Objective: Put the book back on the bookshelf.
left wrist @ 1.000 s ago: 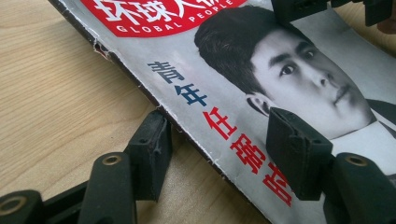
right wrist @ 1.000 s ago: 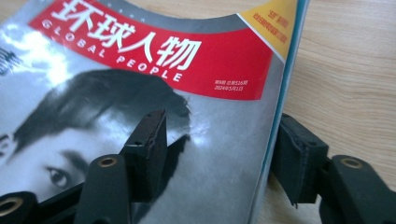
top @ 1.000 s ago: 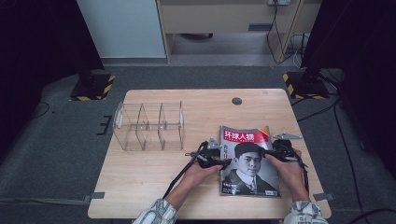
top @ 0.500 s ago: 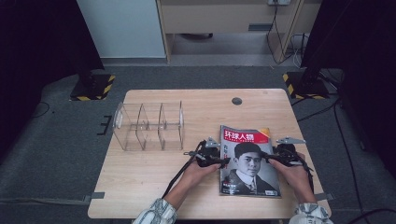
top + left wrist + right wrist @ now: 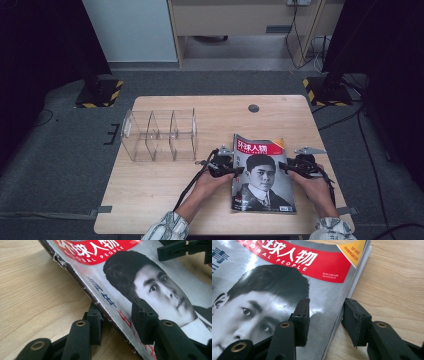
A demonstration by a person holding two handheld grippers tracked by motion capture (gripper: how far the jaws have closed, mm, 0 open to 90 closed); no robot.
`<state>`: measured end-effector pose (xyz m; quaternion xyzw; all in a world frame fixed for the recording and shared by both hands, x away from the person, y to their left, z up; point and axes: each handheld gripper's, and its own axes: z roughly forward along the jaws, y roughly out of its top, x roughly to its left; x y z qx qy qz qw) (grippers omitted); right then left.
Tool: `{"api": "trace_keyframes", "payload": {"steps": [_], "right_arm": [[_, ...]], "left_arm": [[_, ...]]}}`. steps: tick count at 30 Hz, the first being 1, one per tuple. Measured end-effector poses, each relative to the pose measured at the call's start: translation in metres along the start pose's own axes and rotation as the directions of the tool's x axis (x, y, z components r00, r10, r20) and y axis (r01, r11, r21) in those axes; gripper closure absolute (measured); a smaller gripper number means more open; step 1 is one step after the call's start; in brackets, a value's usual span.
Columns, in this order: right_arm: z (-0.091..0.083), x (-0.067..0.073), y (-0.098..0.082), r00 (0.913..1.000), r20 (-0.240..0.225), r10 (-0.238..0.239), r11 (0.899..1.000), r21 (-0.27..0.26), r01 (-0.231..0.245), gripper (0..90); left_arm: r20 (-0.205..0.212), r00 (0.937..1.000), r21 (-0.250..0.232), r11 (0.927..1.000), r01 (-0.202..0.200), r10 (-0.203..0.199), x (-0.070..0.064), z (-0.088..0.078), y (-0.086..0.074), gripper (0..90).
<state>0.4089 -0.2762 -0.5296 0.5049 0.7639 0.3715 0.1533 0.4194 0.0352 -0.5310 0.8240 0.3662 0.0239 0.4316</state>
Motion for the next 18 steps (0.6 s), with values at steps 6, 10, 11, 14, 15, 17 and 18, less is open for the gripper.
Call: {"api": "trace_keyframes", "payload": {"steps": [6, 10, 11, 14, 15, 17, 18], "right_arm": [[0.002, 0.004, 0.0, 0.9998, -0.02, -0.001, 1.0, 0.0, 0.001, 61.7], [0.003, 0.005, 0.001, 0.9995, -0.03, -0.013, 1.0, -0.006, 0.012, 64.0], [0.003, 0.006, 0.001, 0.9994, -0.032, -0.011, 1.0, -0.005, 0.011, 64.5], [0.004, 0.008, 0.001, 0.9989, -0.04, -0.026, 1.0, -0.004, 0.026, 66.0], [0.004, 0.009, 0.001, 0.9988, -0.042, -0.025, 1.0, -0.006, 0.025, 66.2], [0.005, 0.01, 0.002, 0.9985, -0.04, -0.038, 0.999, -0.009, 0.038, 66.7], [0.005, 0.011, 0.002, 0.9984, -0.041, -0.04, 0.999, -0.01, 0.04, 67.1]], "left_arm": [[0.019, 0.9998, 0.02, 0.9997, 0.012, -0.012, 0.003, -0.001, 0.0, 63.1], [0.017, 0.9998, 0.022, 0.9997, 0.011, -0.011, 0.006, -0.003, 0.001, 63.0], [0.017, 0.9998, 0.024, 0.9997, 0.01, -0.011, 0.006, -0.003, 0.001, 62.9], [0.019, 0.9997, 0.032, 0.9993, 0.018, -0.018, 0.007, -0.004, 0.001, 62.5], [0.022, 0.9995, 0.044, 0.9988, 0.023, -0.024, 0.009, -0.004, 0.001, 62.4], [0.026, 0.9993, 0.052, 0.9984, 0.024, -0.025, 0.009, -0.005, 0.002, 62.4], [0.027, 0.9993, 0.055, 0.9982, 0.023, -0.024, 0.009, -0.005, 0.002, 62.6]]}}
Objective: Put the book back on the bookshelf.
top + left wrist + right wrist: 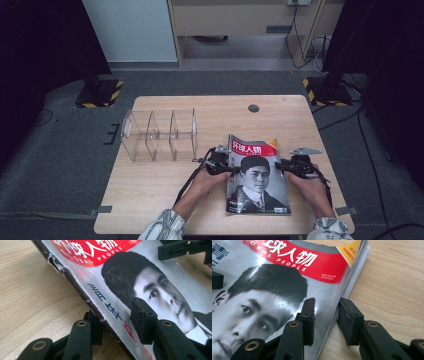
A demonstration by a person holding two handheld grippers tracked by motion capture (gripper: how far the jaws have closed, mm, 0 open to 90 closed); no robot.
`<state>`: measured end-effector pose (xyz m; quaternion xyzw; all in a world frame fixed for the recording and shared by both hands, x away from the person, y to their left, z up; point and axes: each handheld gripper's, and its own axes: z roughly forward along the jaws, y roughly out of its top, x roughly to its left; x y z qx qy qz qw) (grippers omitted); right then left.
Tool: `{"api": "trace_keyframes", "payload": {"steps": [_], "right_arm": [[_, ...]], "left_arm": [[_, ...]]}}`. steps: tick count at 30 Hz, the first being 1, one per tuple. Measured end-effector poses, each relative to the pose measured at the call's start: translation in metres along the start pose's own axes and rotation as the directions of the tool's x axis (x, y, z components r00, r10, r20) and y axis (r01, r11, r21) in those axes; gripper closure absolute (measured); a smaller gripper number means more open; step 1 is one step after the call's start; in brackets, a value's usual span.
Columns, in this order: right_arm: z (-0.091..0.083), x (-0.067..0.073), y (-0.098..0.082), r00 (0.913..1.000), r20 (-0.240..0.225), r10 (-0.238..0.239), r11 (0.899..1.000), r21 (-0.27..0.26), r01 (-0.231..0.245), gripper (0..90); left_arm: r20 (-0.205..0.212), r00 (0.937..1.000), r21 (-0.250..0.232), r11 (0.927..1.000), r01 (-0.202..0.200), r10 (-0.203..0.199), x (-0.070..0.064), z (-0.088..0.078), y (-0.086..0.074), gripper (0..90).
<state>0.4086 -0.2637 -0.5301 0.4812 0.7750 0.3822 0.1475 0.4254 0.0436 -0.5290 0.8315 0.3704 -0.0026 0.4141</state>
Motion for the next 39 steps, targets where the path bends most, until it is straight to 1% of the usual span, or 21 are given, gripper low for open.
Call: {"api": "trace_keyframes", "payload": {"steps": [4, 5, 8, 10, 12, 13, 14, 15, 16, 19, 21, 24, 26, 27, 29, 31, 32, 34, 35, 38, 39], "right_arm": [[0.001, 0.002, 0.001, 0.9999, -0.011, -0.007, 1.0, -0.002, 0.007, 68.2], [0.001, 0.003, 0.001, 0.9996, -0.021, -0.019, 1.0, -0.004, 0.018, 68.4], [0.002, 0.007, 0.002, 0.999, -0.029, -0.035, 0.999, -0.004, 0.034, 68.4], [0.001, 0.008, 0.002, 0.9991, -0.032, -0.029, 1.0, -0.002, 0.029, 68.7], [0.001, 0.008, 0.003, 0.9986, -0.04, -0.035, 0.999, -0.006, 0.034, 68.9], [0.001, 0.008, 0.002, 0.9984, -0.041, -0.038, 0.999, -0.002, 0.038, 68.9], [0.002, 0.008, 0.002, 0.9986, -0.038, -0.037, 0.999, 0.002, 0.037, 68.6], [0.002, 0.007, 0.001, 0.9986, -0.037, -0.036, 0.999, 0.002, 0.036, 68.1], [0.002, 0.007, 0.001, 0.9986, -0.037, -0.036, 0.999, 0.002, 0.036, 68.1], [0.003, 0.005, 0.001, 0.9988, -0.044, -0.022, 1.0, 0.011, 0.022, 63.1], [0.005, 0.004, 0.001, 0.9987, -0.05, -0.005, 1.0, 0.007, 0.006, 55.9], [0.01, 0.006, 0.005, 0.9991, -0.037, -0.02, 1.0, 0.001, 0.02, 43.0], [0.013, 0.007, 0.007, 0.9996, -0.026, -0.012, 1.0, 0.002, 0.012, 37.8], [0.014, 0.008, 0.008, 0.9996, -0.026, -0.008, 1.0, 0.003, 0.008, 37.9], [0.016, 0.009, 0.008, 0.9995, -0.03, -0.007, 1.0, -0.004, 0.007, 40.8], [0.016, 0.01, 0.008, 0.9995, -0.026, -0.015, 1.0, -0.004, 0.015, 43.3], [0.015, 0.01, 0.008, 0.9996, -0.025, -0.015, 1.0, -0.001, 0.015, 44.9], [0.015, 0.01, 0.008, 0.9995, -0.022, -0.023, 1.0, 0.0, 0.023, 46.3], [0.015, 0.011, 0.008, 0.9995, -0.019, -0.025, 1.0, -0.001, 0.025, 47.9], [0.015, 0.012, 0.008, 0.9995, -0.011, -0.029, 1.0, -0.003, 0.029, 49.1], [0.015, 0.012, 0.008, 0.9995, -0.012, -0.028, 1.0, -0.002, 0.028, 49.9]], "left_arm": [[0.008, 1.0, 0.011, 0.9999, -0.001, 0.001, -0.001, 0.0, 0.0, 63.4], [0.022, 0.9997, 0.025, 0.9996, -0.015, 0.014, -0.003, 0.0, 0.0, 63.3], [0.009, 0.9993, 0.028, 0.9989, -0.036, 0.036, -0.008, -0.001, -0.001, 63.3], [0.01, 0.9991, 0.028, 0.9988, -0.041, 0.041, -0.008, -0.002, -0.001, 62.7], [0.011, 0.9989, 0.029, 0.9985, -0.046, 0.045, -0.007, -0.003, 0.0, 60.7], [-0.001, 0.9989, 0.032, 0.9984, -0.047, 0.047, -0.005, -0.002, 0.0, 58.6], [-0.001, 0.9989, 0.032, 0.9984, -0.047, 0.047, -0.005, -0.002, 0.0, 55.8], [-0.003, 0.9993, 0.03, 0.9989, -0.037, 0.037, -0.002, -0.002, 0.001, 54.9], [-0.003, 0.9993, 0.03, 0.9989, -0.037, 0.037, -0.002, -0.002, 0.001, 54.8], [0.007, 0.9998, 0.034, 0.9993, -0.017, 0.017, 0.002, -0.002, 0.004, 60.4], [0.013, 0.9998, 0.032, 0.9994, 0.013, -0.013, 0.002, -0.003, 0.004, 65.2], [0.01, 0.9999, 0.035, 0.9994, 0.005, -0.005, 0.0, -0.003, 0.004, 69.4], [0.005, 1.0, 0.033, 0.9994, -0.001, 0.001, -0.001, -0.004, 0.004, 70.0], [0.01, 0.9998, 0.039, 0.9991, -0.016, 0.016, -0.004, -0.005, 0.004, 70.0], [0.014, 0.9995, 0.043, 0.9987, -0.029, 0.029, -0.006, -0.007, 0.005, 69.6], [0.016, 0.9996, 0.041, 0.9988, -0.025, 0.025, -0.006, -0.008, 0.006, 68.7], [0.016, 0.9996, 0.041, 0.9988, -0.025, 0.025, -0.006, -0.008, 0.006, 66.8], [0.007, 0.9997, 0.041, 0.9989, -0.023, 0.023, -0.005, -0.007, 0.009, 59.6], [0.004, 1.0, 0.041, 0.9992, -0.002, 0.002, -0.004, -0.004, 0.012, 56.0], [0.01, 0.9998, 0.056, 0.9983, -0.015, 0.015, -0.003, -0.002, 0.018, 52.7], [0.011, 0.9999, 0.056, 0.9983, -0.013, 0.012, -0.002, -0.002, 0.021, 51.6]]}}
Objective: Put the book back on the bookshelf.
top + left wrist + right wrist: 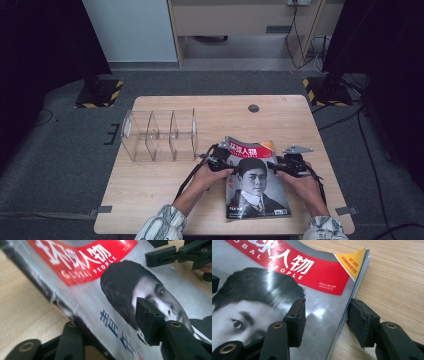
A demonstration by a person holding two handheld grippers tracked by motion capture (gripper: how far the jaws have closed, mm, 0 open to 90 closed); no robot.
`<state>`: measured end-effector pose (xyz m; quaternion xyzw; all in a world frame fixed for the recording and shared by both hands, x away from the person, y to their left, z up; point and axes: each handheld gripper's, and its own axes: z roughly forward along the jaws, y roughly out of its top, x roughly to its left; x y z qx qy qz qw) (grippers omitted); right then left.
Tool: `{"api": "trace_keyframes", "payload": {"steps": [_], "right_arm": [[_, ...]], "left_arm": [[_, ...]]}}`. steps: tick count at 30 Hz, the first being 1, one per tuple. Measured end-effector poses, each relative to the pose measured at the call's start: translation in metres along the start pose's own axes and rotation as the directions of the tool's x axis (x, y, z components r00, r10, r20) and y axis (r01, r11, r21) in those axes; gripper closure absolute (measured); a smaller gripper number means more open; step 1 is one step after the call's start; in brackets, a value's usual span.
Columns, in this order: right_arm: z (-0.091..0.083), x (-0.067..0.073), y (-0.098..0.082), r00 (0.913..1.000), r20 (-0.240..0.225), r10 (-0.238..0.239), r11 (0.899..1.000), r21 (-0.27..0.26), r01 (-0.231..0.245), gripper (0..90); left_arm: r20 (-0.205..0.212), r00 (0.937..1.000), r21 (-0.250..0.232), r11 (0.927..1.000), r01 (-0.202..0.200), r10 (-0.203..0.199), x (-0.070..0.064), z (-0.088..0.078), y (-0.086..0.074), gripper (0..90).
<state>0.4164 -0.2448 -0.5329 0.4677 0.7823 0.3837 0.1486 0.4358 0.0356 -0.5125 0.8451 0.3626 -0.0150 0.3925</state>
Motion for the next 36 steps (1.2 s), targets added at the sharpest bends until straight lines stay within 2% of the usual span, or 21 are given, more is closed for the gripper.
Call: {"api": "trace_keyframes", "payload": {"steps": [5, 6, 13, 18, 20, 29, 31, 33, 34, 36], "right_arm": [[0.0, 0.001, -0.001, 0.9997, -0.025, 0.009, 1.0, -0.008, -0.009, 53.7], [0.001, 0.002, 0.0, 0.9996, -0.03, -0.003, 1.0, -0.005, 0.003, 53.7], [0.001, 0.004, 0.0, 0.999, -0.044, -0.008, 1.0, -0.002, 0.008, 57.1], [0.001, 0.005, -0.002, 0.9972, -0.074, 0.0, 1.0, -0.012, -0.001, 58.8], [0.001, 0.006, -0.003, 0.9965, -0.082, 0.019, 1.0, -0.017, -0.02, 59.3], [0.0, 0.005, -0.004, 0.9957, -0.092, 0.015, 1.0, -0.018, -0.016, 63.1], [0.0, 0.004, -0.004, 0.9954, -0.095, 0.007, 1.0, -0.021, -0.009, 63.8], [-0.001, 0.004, -0.004, 0.9952, -0.098, 0.006, 1.0, -0.023, -0.008, 63.8], [-0.001, 0.004, -0.004, 0.9953, -0.097, 0.004, 1.0, -0.024, -0.006, 63.7], [0.0, 0.004, -0.004, 0.9954, -0.096, 0.005, 1.0, -0.021, -0.007, 63.1]], "left_arm": [[0.0, 0.9999, -0.007, 0.9999, 0.011, -0.011, 0.004, 0.001, 0.009, 50.2], [0.002, 0.9999, -0.006, 0.9999, 0.012, -0.012, 0.005, 0.001, 0.01, 50.2], [0.012, 0.9992, -0.017, 0.9991, 0.039, -0.038, 0.009, 0.004, 0.012, 50.7], [0.019, 0.9987, -0.021, 0.9986, 0.047, -0.047, 0.014, 0.007, 0.011, 51.9], [0.02, 0.9987, -0.02, 0.9987, 0.048, -0.047, 0.015, 0.007, 0.011, 52.2], [0.005, 0.9994, -0.012, 0.9993, 0.036, -0.036, 0.015, 0.008, 0.012, 53.4], [-0.014, 0.9995, 0.005, 0.9995, 0.03, -0.03, 0.014, 0.01, 0.013, 53.9], [-0.019, 0.9989, 0.005, 0.9991, 0.042, -0.042, 0.013, 0.011, 0.013, 59.3], [-0.034, 0.9976, 0.009, 0.9981, 0.061, -0.06, 0.013, 0.01, 0.014, 63.5], [-0.052, 0.9972, 0.008, 0.9985, 0.054, -0.053, 0.011, 0.009, 0.014, 68.9]]}}
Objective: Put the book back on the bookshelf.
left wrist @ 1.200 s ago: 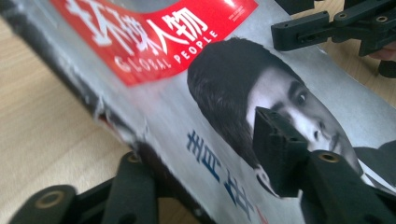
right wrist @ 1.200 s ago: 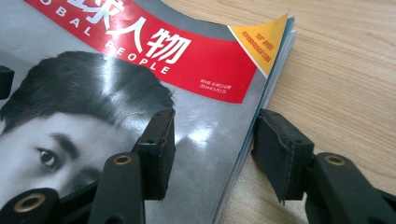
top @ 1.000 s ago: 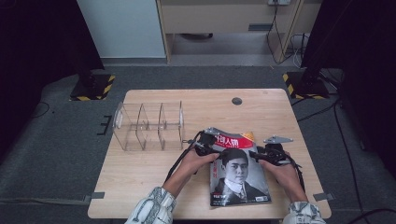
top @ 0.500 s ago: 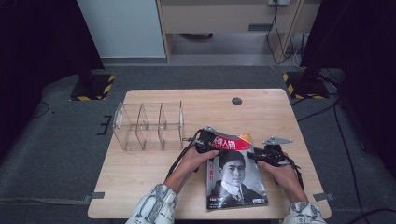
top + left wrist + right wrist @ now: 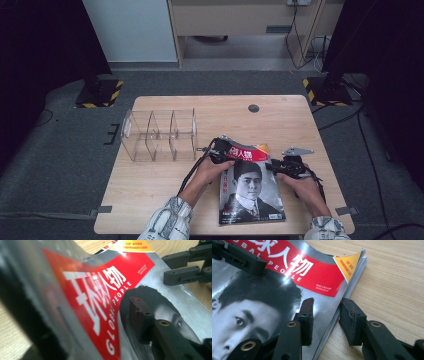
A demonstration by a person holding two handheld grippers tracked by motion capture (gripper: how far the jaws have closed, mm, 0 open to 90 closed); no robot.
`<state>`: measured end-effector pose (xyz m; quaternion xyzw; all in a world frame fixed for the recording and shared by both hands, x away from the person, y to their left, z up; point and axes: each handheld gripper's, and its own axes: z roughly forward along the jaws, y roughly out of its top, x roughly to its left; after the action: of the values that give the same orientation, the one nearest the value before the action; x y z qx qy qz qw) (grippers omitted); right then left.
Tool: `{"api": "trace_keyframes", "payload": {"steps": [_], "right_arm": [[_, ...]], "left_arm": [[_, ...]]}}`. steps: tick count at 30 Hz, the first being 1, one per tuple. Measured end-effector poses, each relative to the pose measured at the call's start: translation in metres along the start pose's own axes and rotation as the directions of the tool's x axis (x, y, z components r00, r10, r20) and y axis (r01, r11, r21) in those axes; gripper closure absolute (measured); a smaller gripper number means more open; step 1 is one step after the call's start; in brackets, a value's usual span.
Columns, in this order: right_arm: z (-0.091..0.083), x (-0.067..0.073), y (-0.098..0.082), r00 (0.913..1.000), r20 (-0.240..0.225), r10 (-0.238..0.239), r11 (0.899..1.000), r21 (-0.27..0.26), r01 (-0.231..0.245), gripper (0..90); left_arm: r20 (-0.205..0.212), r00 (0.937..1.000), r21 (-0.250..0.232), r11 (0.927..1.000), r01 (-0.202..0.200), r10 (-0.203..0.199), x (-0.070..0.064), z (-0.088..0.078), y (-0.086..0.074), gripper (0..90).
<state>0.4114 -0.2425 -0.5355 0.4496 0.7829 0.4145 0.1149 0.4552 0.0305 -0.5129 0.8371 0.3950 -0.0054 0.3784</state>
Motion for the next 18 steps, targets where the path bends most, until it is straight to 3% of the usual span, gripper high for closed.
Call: {"api": "trace_keyframes", "payload": {"steps": [5, 8, 13, 18], "right_arm": [[0.0, -0.001, 0.0, 0.9999, -0.011, 0.011, 1.0, 0.005, -0.011, 61.0], [-0.001, -0.002, 0.001, 0.9999, -0.011, 0.004, 1.0, 0.002, -0.004, 58.8], [-0.008, -0.006, 0.003, 0.999, 0.0, 0.044, 0.999, -0.031, -0.044, 53.2], [-0.018, -0.018, 0.002, 0.9929, 0.077, 0.09, 0.993, -0.081, -0.084, 52.0]], "left_arm": [[0.017, 0.9998, -0.032, 0.9994, 0.01, -0.009, -0.005, -0.007, 0.002, 78.2], [0.02, 0.9998, -0.045, 0.999, -0.001, 0.002, -0.007, -0.01, 0.003, 79.6], [0.022, 0.9997, -0.062, 0.998, -0.012, 0.013, -0.011, -0.014, 0.004, 81.2], [0.013, 0.9984, -0.096, 0.9939, -0.053, 0.055, -0.02, -0.022, 0.006, 82.2]]}}
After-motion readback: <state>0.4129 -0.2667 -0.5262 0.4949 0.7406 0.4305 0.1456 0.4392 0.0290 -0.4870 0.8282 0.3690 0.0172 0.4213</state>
